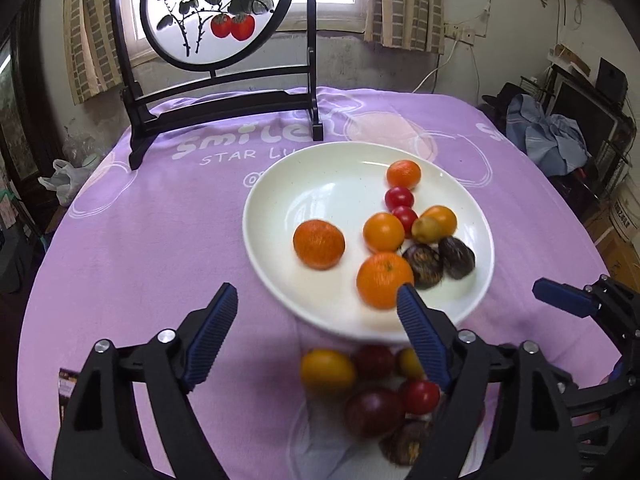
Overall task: Organize fruits
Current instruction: 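Move both open tools back over the remaining fruit, then grasp a dark brown fruit with the left tool while the right tool grasps a dark red tomato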
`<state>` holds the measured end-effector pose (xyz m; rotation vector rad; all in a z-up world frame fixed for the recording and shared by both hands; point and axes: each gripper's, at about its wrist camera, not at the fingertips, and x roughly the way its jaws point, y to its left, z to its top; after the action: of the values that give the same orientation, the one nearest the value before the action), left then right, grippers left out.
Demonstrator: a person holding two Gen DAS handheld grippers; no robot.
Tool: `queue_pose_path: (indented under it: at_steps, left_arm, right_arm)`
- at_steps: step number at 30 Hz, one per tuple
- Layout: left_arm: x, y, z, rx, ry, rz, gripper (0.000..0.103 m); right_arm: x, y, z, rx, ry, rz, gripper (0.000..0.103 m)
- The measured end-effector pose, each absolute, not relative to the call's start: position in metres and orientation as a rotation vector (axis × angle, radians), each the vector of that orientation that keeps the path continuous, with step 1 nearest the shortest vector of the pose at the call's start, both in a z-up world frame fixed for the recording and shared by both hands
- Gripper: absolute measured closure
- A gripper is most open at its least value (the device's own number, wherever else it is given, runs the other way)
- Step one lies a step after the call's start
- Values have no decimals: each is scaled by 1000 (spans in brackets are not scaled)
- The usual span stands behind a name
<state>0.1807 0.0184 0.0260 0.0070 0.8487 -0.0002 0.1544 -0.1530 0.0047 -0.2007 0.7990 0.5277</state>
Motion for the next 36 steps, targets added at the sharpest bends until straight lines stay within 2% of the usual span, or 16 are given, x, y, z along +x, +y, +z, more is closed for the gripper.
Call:
queue_pose_path:
  at_steps: [9, 22, 26, 27, 36]
  left_arm:
    - [123, 36, 0, -29, 877, 1, 21]
    - [119, 47, -20, -83, 905, -38, 21]
    - [120, 48, -22, -95, 912, -43, 21]
    - [120, 48, -22, -95, 912, -44, 21]
    - [118, 40, -24, -82, 930, -55, 21]
  right_arm:
    - [112, -142, -26, -292, 856, 533, 39]
    - [104, -123, -45, -375, 911, 542, 40]
    - [115, -117, -49, -369, 931, 586, 61]
    - [116, -116, -49, -370, 927, 590, 64]
    - [105, -128, -44, -308, 917, 590, 65]
